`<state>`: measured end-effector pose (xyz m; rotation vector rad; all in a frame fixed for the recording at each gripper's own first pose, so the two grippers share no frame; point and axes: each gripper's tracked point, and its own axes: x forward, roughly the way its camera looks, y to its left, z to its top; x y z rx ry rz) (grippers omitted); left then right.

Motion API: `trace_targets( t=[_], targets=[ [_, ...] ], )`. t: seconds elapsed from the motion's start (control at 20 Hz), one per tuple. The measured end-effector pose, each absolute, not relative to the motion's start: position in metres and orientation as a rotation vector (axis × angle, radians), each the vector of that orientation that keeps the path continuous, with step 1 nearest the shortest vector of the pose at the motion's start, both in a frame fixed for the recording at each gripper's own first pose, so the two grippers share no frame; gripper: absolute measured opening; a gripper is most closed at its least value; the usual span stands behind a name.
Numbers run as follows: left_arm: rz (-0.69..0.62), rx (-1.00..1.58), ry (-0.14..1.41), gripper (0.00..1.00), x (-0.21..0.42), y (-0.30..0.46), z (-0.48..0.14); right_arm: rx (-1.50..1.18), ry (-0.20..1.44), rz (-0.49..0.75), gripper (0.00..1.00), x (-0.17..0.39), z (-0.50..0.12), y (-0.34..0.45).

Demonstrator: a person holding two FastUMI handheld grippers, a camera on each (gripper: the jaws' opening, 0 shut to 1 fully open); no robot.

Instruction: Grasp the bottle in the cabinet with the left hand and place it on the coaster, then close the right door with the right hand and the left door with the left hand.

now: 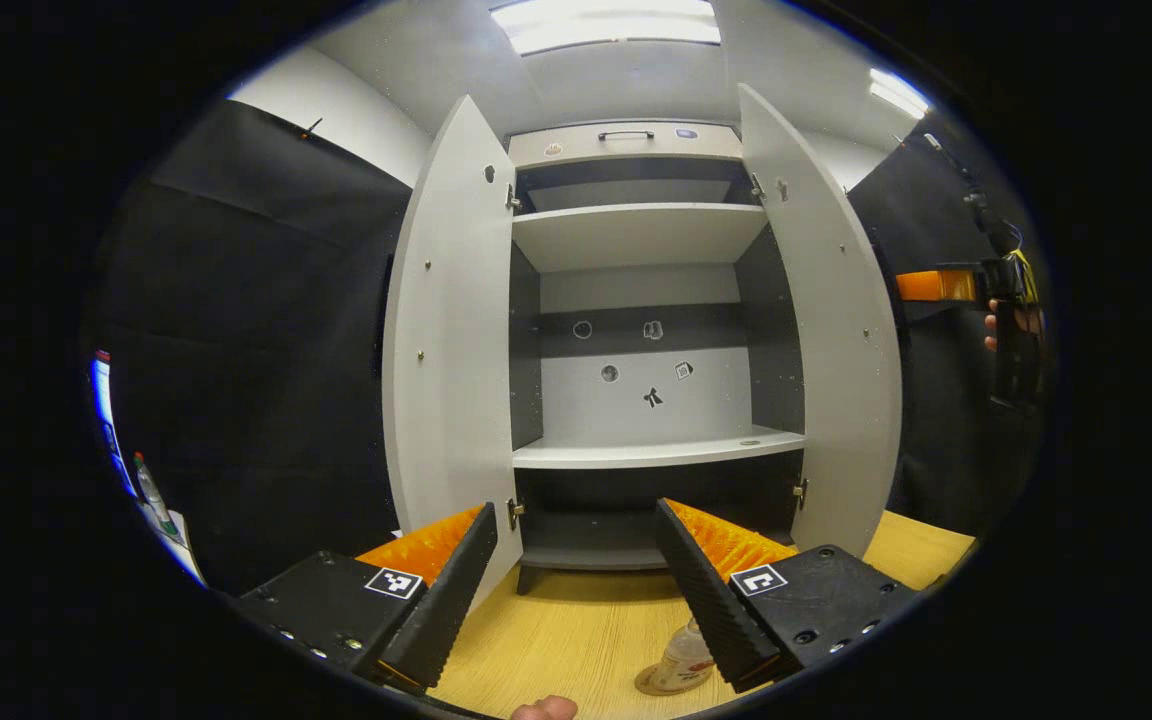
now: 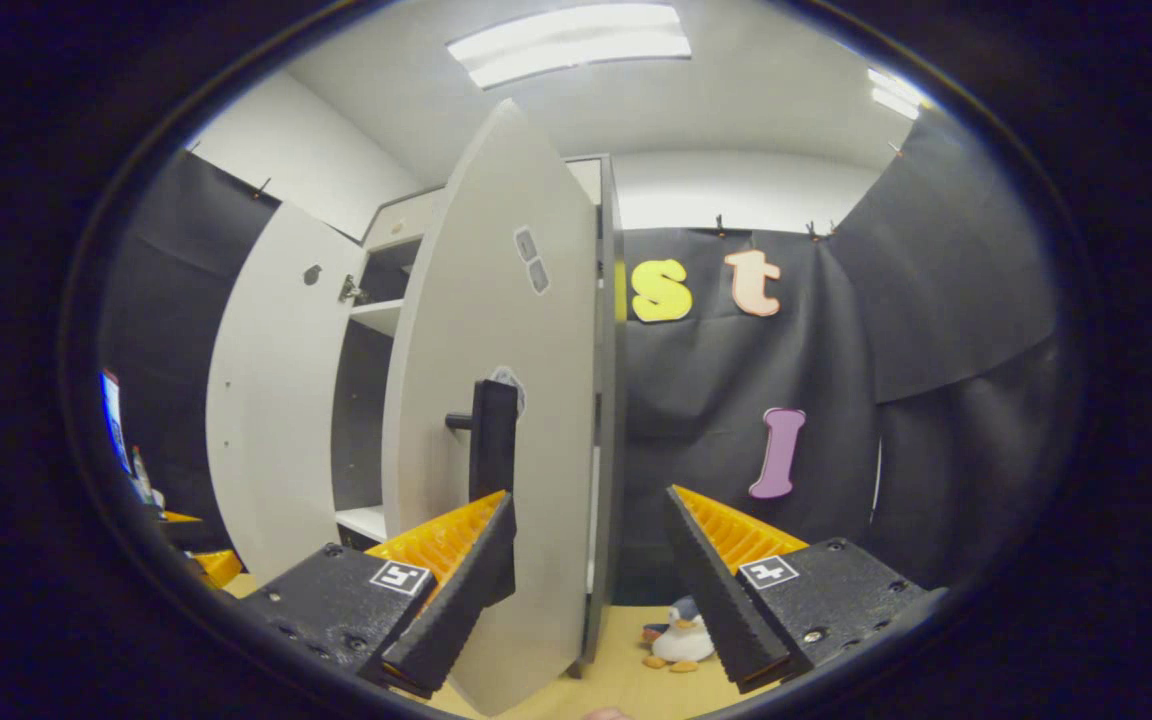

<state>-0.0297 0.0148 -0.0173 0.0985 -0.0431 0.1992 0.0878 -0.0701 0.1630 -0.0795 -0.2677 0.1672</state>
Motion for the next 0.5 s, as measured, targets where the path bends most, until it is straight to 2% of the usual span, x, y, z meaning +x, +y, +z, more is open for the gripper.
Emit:
trace_targets(
  t=[0.35, 0.4, 0.45, 0.5],
  targets=[
    [0.232, 0.091, -0.039, 0.96, -0.038, 0.030, -0.018, -0.102, -0.284, 0.223, 0.97, 0.109, 0.161, -0.019],
    [0.240, 0.095, -0.042, 0.96, -0.040, 0.031, -0.017, -0.112, -0.287, 0.236, 0.92, 0.114, 0.160, -0.009],
    [0.247, 0.098, -0.041, 0.96, -0.040, 0.033, -0.018, -0.118, -0.297, 0.253, 0.97, 0.121, 0.160, 0.001],
    [0.254, 0.097, -0.039, 0.96, -0.042, 0.036, -0.019, -0.116, -0.312, 0.265, 0.97, 0.129, 0.160, 0.011]
  ],
)
